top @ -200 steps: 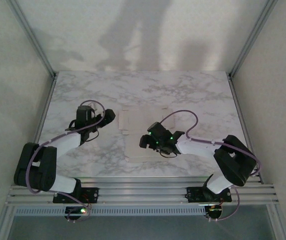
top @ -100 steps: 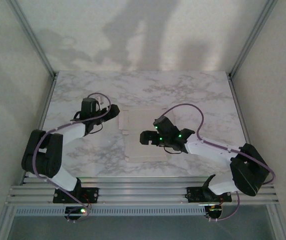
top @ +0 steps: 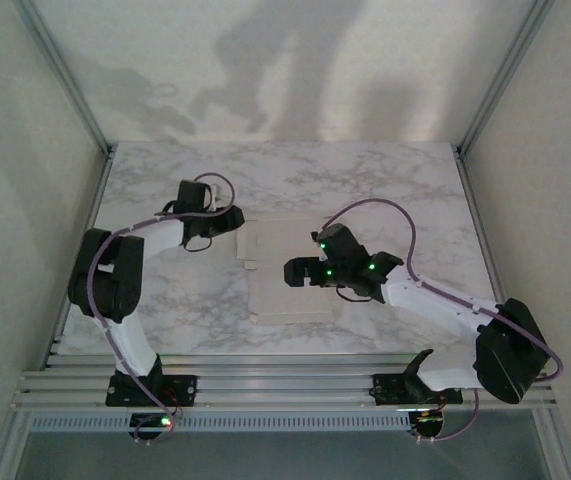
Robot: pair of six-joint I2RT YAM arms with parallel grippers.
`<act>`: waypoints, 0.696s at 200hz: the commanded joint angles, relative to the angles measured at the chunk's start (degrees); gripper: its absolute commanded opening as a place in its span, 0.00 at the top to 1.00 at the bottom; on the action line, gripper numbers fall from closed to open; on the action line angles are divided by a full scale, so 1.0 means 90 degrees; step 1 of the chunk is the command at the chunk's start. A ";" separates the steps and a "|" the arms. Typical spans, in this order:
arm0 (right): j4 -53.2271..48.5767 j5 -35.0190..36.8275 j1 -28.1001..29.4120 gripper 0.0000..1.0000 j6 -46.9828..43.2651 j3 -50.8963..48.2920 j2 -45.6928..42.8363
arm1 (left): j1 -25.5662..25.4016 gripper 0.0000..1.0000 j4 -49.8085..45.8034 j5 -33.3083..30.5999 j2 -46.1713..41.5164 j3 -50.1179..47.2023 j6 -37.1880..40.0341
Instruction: Fold the paper box
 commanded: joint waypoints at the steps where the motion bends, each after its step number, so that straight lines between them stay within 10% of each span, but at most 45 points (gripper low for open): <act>1: -0.0189 0.0098 -0.0053 0.01 -0.0164 0.0013 -0.0234 | -0.0084 0.39 -0.0816 0.0104 0.0295 0.0459 0.0582; 139: -0.0164 0.0217 -0.0122 0.01 -0.0127 -0.0158 -0.0299 | -0.0286 0.63 -0.1035 0.0022 0.0937 0.0895 0.0481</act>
